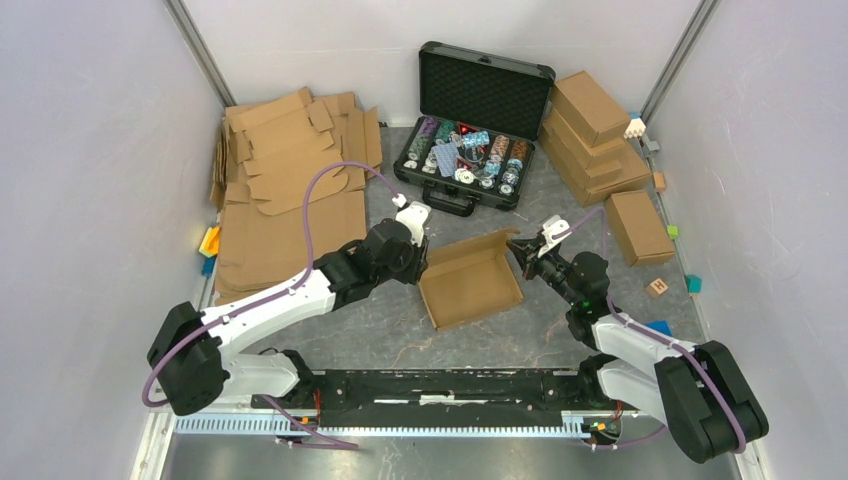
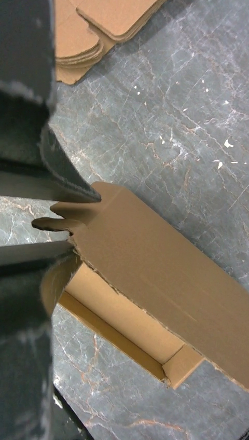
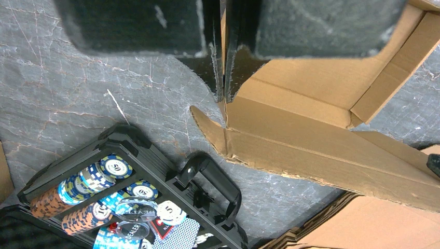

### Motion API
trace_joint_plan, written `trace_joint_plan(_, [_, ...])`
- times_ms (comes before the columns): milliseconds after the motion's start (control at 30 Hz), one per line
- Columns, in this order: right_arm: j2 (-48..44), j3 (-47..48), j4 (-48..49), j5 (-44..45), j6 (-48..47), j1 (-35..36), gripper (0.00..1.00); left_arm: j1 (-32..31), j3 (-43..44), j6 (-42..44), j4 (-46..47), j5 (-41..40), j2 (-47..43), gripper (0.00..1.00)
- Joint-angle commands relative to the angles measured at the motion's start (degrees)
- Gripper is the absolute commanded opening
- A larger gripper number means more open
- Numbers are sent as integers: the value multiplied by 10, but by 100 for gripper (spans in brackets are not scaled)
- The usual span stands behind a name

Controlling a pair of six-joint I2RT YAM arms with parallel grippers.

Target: Fold the paper box

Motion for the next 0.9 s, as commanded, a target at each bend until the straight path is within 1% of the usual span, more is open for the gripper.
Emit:
trace_joint_plan(0, [-6,5,-3,5,4,7,0,0,4,-44,20,-12,-3,46])
trace_joint_plan(33, [-6,4,-4,7,3,8,0,0,-1,-49,18,-20,-6,49])
trace_joint_plan(100, [-8,4,-5,7,1,10,0,0,-6,-55,13,-29,-13,50])
trace_joint_plan(233, [-7,6,-5,10,0,13,0,0,-9,-66,10,-21,-17,42])
trace_joint_plan(367, [-9,4,-8,16,0,18,0,0,6,-79,-3,-11,5,34])
trace_joint_plan(400, [-11,3,-9,20,1,21,0,0,9,-83,-7,-13,9,33])
trace_joint_plan(433, [-13,1,-10,26,3,23,0,1,12,-87,-10,-15,11,34])
trace_joint_plan(500, [-22,-7,-10,47,4,34,0,1,17,-95,-22,-20,15,41])
trace_joint_plan(700, [-56,-28,-17,116,-2,67,0,2,5,-121,-40,-61,0,50])
trace_joint_plan(800, [-64,-33,-18,135,-3,77,0,4,-3,-127,-42,-58,-4,50])
trace_joint_plan(867, [-64,-32,-16,137,-3,81,0,5,-10,-129,-31,-43,-5,44])
